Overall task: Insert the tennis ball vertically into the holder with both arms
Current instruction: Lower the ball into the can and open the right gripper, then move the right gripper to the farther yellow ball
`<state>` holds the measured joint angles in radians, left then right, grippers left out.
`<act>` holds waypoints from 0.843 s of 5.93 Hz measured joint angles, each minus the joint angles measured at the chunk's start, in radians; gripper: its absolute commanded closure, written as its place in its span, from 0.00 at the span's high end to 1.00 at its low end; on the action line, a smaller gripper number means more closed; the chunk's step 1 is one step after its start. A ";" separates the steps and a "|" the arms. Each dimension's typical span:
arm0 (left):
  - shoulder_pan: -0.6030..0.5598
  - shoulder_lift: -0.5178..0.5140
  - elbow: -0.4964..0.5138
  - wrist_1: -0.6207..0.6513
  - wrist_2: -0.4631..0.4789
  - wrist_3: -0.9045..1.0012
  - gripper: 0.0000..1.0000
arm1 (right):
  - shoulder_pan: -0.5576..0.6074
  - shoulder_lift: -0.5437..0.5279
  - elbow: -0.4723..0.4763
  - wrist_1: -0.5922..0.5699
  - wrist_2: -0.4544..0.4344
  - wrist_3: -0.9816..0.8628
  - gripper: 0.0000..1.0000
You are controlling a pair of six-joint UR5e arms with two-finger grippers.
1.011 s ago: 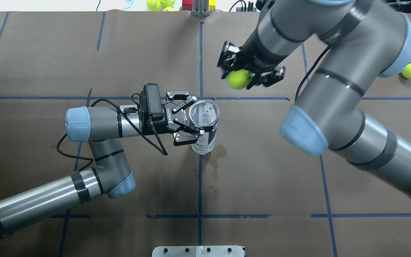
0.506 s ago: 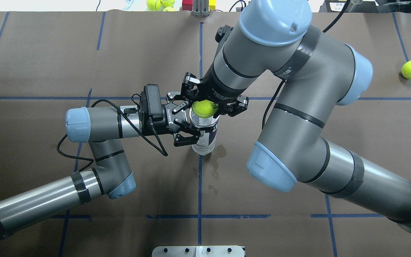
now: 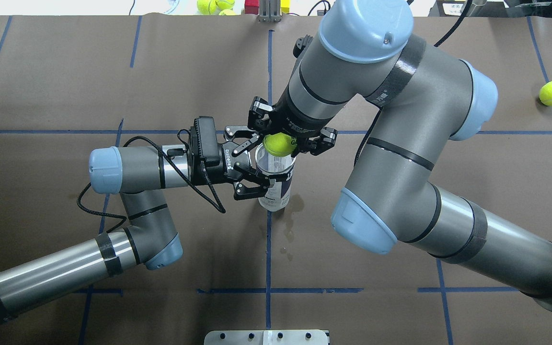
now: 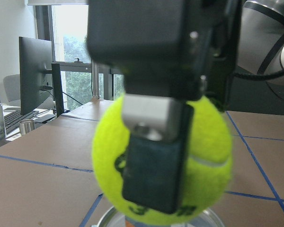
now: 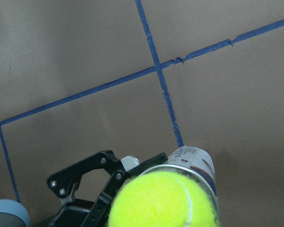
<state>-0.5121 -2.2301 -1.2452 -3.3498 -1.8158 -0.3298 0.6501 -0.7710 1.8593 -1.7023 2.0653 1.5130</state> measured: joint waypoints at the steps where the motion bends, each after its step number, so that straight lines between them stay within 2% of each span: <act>1: 0.001 0.002 0.000 -0.006 0.001 0.000 0.76 | -0.002 0.004 -0.006 -0.001 -0.003 0.001 0.99; 3: 0.002 0.004 0.000 -0.009 0.001 0.001 0.88 | -0.006 0.007 -0.007 0.001 0.000 0.001 0.99; 5: 0.003 0.005 0.000 -0.011 0.001 0.000 0.89 | 0.006 0.004 0.002 0.000 0.010 0.000 0.99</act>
<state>-0.5093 -2.2253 -1.2455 -3.3604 -1.8147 -0.3297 0.6561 -0.7667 1.8617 -1.7018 2.0749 1.5126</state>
